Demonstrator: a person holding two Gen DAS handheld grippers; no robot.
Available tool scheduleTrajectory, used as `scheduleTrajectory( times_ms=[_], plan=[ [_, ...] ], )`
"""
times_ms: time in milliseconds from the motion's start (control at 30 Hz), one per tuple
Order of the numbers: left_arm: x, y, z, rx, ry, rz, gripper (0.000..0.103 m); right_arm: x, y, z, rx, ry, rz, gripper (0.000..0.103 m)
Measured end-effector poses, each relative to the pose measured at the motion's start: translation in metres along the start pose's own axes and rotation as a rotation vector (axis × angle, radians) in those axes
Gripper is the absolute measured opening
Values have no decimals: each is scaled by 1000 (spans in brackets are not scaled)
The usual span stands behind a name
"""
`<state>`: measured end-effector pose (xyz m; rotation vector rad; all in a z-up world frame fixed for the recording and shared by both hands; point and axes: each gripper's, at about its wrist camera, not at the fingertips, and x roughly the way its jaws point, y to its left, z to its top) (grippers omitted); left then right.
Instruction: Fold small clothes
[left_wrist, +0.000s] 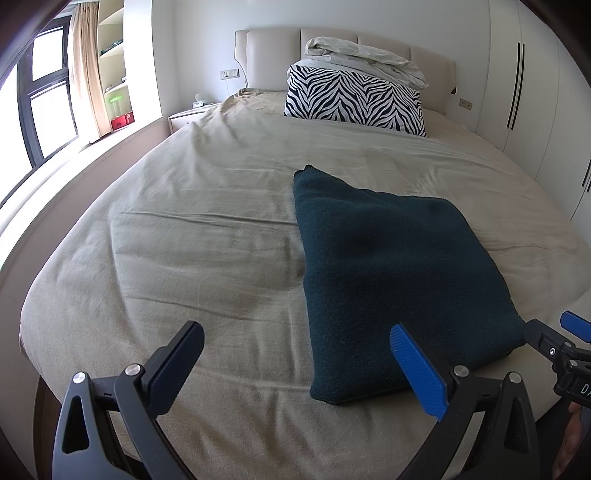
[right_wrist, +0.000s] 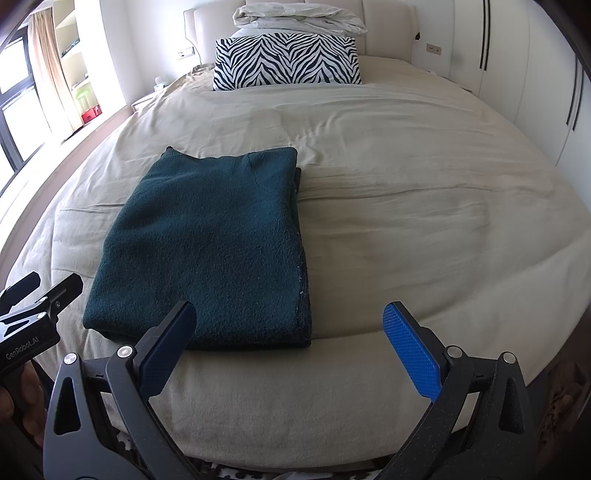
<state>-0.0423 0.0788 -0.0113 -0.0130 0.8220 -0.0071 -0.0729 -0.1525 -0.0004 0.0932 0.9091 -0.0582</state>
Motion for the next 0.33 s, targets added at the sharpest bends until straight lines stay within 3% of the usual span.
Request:
scheduleTrajectory(
  times_ms=[333],
  plan=[
    [1,3,-3,1,-8,-1,103,2,0,-2,5,6,3,103]
  ],
)
